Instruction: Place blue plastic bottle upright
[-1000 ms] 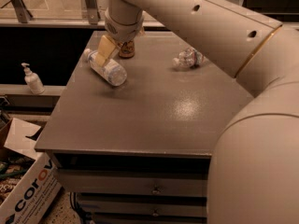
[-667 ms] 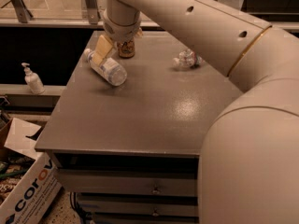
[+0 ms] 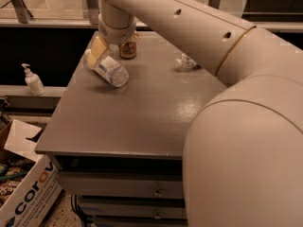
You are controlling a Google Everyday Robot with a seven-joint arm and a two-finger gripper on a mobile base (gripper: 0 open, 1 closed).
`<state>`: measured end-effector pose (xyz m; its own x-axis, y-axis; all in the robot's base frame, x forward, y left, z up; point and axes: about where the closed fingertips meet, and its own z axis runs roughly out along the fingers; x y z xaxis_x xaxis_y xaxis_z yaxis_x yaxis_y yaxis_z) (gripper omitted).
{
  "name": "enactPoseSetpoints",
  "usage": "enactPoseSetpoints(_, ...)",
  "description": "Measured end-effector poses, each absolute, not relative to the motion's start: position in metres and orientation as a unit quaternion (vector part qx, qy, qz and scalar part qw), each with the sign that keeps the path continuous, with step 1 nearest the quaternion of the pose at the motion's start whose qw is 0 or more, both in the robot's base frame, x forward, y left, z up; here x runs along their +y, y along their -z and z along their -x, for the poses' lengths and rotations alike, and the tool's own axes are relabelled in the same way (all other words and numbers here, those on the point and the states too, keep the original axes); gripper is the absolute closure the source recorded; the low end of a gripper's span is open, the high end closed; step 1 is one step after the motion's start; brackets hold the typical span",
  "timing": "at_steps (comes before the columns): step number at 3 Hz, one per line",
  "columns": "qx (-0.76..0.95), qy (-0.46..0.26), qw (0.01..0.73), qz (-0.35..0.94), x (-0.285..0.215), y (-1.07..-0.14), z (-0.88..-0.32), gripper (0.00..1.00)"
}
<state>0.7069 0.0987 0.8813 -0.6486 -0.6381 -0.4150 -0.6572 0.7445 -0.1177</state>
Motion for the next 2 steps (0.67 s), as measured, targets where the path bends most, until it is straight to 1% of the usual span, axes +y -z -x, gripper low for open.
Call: enactPoseSetpoints(2,0.912,-0.017,0.205,0.354,0.121,-0.865,-0.714,0.0)
